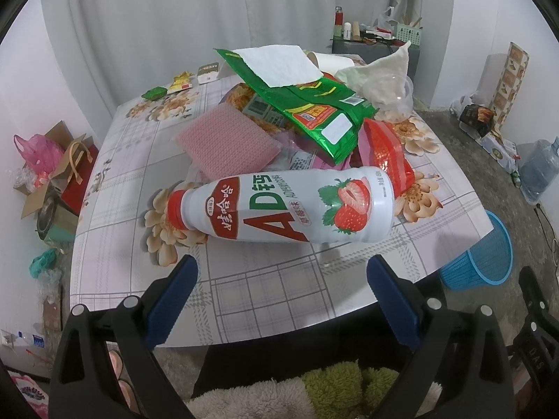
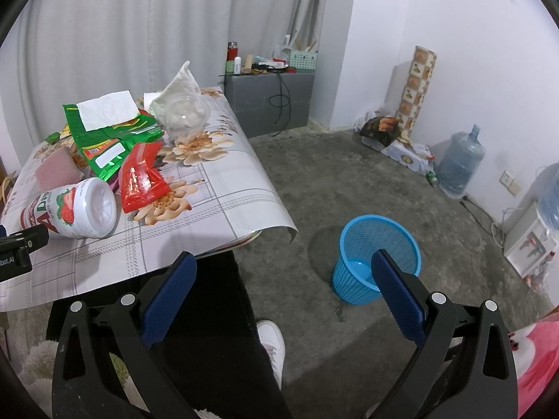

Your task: Collect trash

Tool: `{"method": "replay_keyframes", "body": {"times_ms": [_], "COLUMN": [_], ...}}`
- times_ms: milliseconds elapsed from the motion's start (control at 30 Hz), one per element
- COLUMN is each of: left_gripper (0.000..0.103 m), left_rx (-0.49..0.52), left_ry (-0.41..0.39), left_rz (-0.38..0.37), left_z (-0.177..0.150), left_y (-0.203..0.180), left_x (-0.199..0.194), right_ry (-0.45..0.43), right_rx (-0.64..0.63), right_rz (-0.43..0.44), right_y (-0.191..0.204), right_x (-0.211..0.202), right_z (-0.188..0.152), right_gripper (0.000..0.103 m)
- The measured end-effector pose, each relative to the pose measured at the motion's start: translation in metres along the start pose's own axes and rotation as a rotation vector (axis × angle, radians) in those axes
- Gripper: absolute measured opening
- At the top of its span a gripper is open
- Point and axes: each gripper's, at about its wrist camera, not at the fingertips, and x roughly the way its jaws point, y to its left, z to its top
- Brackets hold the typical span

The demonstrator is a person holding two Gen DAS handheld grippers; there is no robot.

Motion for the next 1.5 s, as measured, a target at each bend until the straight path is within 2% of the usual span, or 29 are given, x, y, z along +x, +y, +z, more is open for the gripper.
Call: {"method": "replay_keyframes", "body": {"times_ms": [833, 1067, 1267, 1400, 1500], "left_gripper": [0.095, 0.095, 0.095, 0.095, 0.097], "left_rx": [-0.001, -0.003, 0.021, -0.002, -0.039], "left_ry": [0.0, -0.016, -0.032, -0.043, -0.074], "left_rz": [0.0, -0.031, -0.111, -0.242, -0.359], "left_z": [-0.003, 0.002, 0.012, 0.021, 0.032], "left_y": [0.005, 0.012, 0.016, 0.024, 0.031], "left_x": [0.0, -0.003, -0.008, -0.007, -0.008], "right_ry": [-0.004, -0.048, -0.118, -0.182, -0.201], "right_rx": [-0.004, -0.009, 0.006, 0.026, 0.043], "right_rz": [0.0, -0.001, 0.018, 0.034, 0.09], "right_y": [0.004, 0.013, 0.018, 0.018, 0.015], "right_x": [0.001, -0.004, -0.002, -0.002, 0.002], "right_z": [0.001, 0.018, 0.051, 0.067, 0.074], "right_gripper": [0.095, 0.095, 0.095, 0.095, 0.095]}}
